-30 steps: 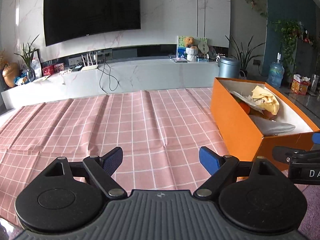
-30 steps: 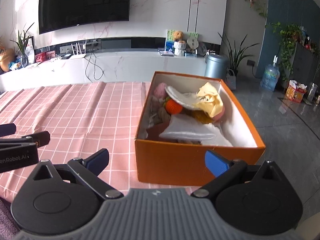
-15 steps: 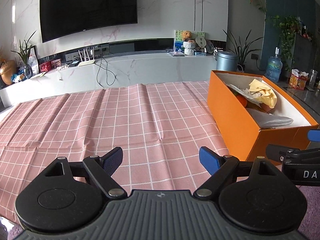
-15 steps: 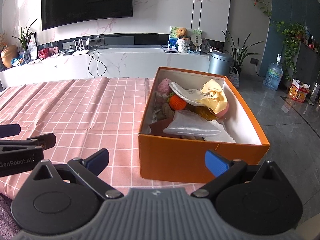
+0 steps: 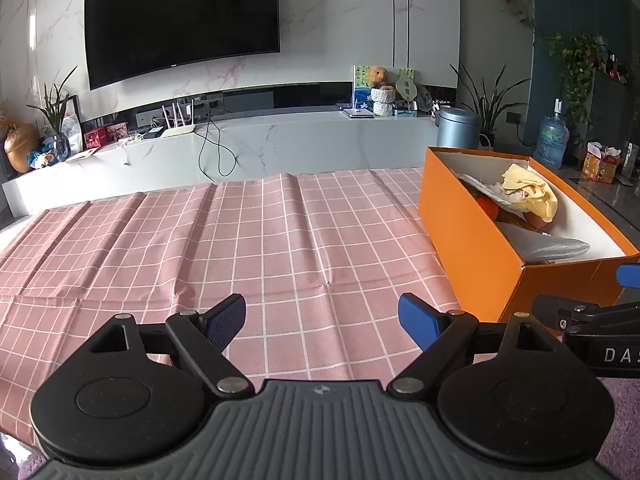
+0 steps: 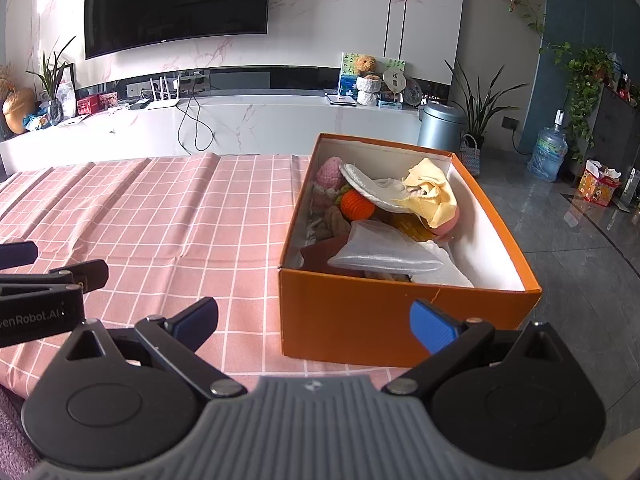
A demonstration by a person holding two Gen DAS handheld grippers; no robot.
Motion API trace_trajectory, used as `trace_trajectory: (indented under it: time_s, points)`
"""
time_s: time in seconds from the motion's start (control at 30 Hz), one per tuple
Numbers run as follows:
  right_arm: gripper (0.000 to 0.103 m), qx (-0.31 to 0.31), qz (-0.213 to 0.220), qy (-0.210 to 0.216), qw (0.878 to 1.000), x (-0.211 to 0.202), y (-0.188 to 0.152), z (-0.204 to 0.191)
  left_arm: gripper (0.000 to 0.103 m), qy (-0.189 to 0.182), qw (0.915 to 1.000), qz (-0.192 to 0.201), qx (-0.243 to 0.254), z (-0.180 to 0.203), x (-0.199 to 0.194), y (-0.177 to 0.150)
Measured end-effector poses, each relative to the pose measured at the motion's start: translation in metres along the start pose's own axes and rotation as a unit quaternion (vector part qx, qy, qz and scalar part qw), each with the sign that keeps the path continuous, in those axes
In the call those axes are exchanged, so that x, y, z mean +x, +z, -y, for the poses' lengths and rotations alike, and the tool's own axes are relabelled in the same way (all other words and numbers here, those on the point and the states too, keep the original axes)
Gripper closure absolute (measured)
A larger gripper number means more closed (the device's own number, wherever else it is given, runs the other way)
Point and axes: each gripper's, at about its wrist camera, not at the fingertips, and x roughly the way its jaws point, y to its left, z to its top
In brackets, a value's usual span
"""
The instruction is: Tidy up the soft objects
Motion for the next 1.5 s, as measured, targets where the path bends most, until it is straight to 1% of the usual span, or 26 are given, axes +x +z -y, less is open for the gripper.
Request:
trace_trajectory:
  time_s: [0.17,0.3,1.5]
  points:
    - [0.003,-0.003,0.0,0.0,1.0,0.001,-0.0002,-0.0011,0.003,0.002,1.0,0.002,0.001,-0.0001,-0.0005,0.0004]
    - [0.003,-0.003,0.0,0.001,1.0,0.0012,-0.001,-0.0012,0.007,0.003,1.0,0.002,0.002,0.0006,-0.0008,0.0003]
    - [0.003,-0.007,-0.004,0.007,1.0,0.0049,-0.0019,-0.0007,0.007,0.004,1.0,-0.001,0.002,-0.0003,-0.0013,-0.0008]
